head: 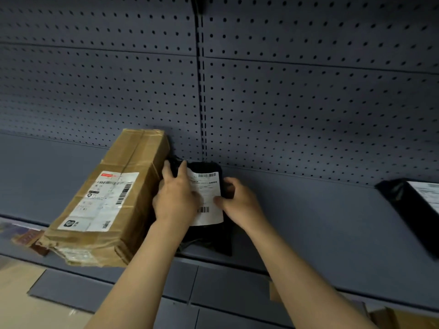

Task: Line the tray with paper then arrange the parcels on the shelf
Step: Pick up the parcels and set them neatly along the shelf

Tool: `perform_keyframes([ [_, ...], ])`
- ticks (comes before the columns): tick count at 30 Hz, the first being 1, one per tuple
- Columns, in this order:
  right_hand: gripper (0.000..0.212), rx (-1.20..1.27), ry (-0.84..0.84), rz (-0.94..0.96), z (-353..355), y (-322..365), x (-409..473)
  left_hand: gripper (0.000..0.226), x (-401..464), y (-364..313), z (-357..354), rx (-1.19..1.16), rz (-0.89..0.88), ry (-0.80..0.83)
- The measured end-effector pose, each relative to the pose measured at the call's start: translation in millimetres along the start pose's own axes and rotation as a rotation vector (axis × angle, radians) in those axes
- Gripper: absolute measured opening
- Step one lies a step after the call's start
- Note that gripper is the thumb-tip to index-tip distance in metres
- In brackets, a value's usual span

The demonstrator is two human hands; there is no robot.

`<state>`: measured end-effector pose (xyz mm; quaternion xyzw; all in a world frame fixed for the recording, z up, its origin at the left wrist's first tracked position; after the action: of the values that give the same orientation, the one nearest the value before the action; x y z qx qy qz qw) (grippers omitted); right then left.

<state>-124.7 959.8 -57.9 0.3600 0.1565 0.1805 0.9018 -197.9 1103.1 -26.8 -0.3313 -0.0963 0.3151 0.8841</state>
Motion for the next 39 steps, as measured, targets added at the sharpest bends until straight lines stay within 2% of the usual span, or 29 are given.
perform_keyframes([
  [3, 0.051, -0.038, -0.061, 0.037, 20.5, 7.8, -4.7, 0.074, -12.5, -35.4, 8.5, 0.049, -0.183, -0.127],
  [8, 0.033, 0.068, -0.177, 0.106, 87.5, 15.0, -24.8, 0.055, -34.3, -117.0, 7.5, -0.277, -0.473, -0.193],
  [16, 0.037, 0.091, -0.327, 0.051, 207.6, -43.6, -66.4, 0.057, -81.3, -217.1, -33.7, -0.737, -0.588, -0.128],
  [23, 0.042, 0.173, -0.473, -0.026, 295.9, -127.7, -103.6, 0.056, -103.9, -284.3, -120.1, -0.899, -0.491, 0.094],
  [33, 0.043, 0.140, -0.621, -0.210, 380.5, -268.9, -136.2, 0.047, -132.7, -345.6, -255.7, -1.001, -0.210, 0.338],
  [37, 0.044, 0.092, -0.648, -0.332, 391.2, -322.7, -136.9, 0.010, -140.5, -344.7, -302.6, -0.900, -0.093, 0.414],
  [39, 0.048, 0.090, -0.599, -0.400, 384.5, -344.2, -134.1, 0.043, -139.7, -335.4, -329.8, -0.842, -0.067, 0.453],
])
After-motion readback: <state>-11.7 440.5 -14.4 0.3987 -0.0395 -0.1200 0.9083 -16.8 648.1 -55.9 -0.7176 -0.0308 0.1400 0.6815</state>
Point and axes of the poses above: each hand's wrist, its own x-axis towards the middle knuckle, its own z-axis out of the back of the hand, y = z × x, the point moved 9 cm from there along x, towards the middle knuckle, and after that the axes turned 15 degrees about -x, right-handed, at the moved point
